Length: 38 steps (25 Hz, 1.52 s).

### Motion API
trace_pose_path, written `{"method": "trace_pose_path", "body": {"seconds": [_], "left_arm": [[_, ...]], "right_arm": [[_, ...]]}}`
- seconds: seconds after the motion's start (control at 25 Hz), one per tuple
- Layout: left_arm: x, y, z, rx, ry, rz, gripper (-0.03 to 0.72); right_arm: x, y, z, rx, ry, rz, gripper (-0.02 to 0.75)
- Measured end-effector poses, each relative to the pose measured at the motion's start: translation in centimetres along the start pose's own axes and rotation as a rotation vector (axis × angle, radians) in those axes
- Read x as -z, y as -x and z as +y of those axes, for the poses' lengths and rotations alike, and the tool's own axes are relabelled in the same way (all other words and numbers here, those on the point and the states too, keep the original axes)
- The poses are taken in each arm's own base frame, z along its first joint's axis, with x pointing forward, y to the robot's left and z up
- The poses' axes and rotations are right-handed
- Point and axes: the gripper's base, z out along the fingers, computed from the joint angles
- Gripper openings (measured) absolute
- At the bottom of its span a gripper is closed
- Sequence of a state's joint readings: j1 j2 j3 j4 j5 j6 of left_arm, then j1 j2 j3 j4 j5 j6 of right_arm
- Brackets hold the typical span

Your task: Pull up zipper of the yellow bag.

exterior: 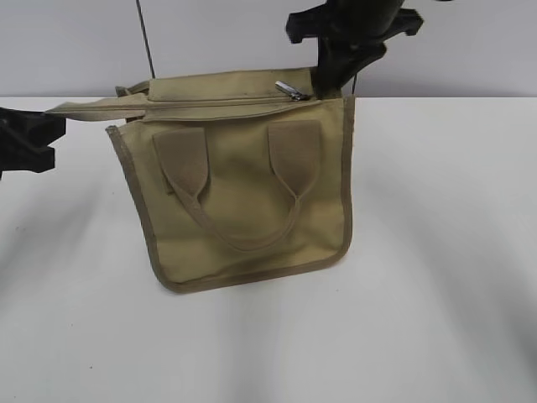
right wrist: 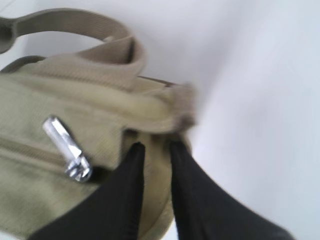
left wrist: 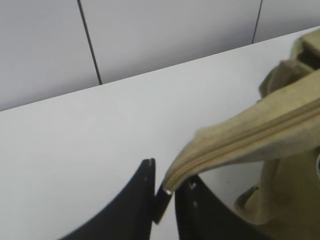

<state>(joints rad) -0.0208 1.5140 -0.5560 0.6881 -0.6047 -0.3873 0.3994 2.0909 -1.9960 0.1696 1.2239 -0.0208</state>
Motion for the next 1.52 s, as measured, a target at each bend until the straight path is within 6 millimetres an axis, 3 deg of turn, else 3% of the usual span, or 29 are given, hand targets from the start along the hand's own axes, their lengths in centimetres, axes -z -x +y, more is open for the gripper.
{"method": "trace_pose_path", "body": {"seconds": [0.2,0.36,0.56,0.8,1.08,1.28,1.52], "left_arm": [[0.0,-0.2,0.2,0.016,0.019,0.018,0.37],[0.1,-0.9,0.6,0.108,0.06,0.099,0.469],[1.5,-1.8,0.5,0.22,0.192,0.312,0.484],[3.3,-0.5,-2.9,0.195,0.21,0.413,0.454],[5.5,-0.6,-6.5,0.236,0.168,0.622,0.407],[7.5,2.1,-7.9,0.242,0.031,0.718,0.404],[12.5,6.8,-8.4,0.204,-0.089,0.634,0.442]], "right_arm": [[2.7,0.0,-0.8,0.004,-0.053,-0.055,0.442],[4.9,-0.2,-0.5,0.011,-0.052,-0.1,0.499],[8.3,-0.7,0.1,0.033,-0.056,-0.172,0.505],[12.9,-1.8,1.0,0.074,-0.057,-0.267,0.505],[18.6,-3.9,2.0,0.11,-0.058,-0.391,0.505],[20.8,-7.6,2.2,0.157,-0.068,-0.397,0.505],[21.0,-15.6,2.1,0.165,-0.069,-0.329,0.505]]}}
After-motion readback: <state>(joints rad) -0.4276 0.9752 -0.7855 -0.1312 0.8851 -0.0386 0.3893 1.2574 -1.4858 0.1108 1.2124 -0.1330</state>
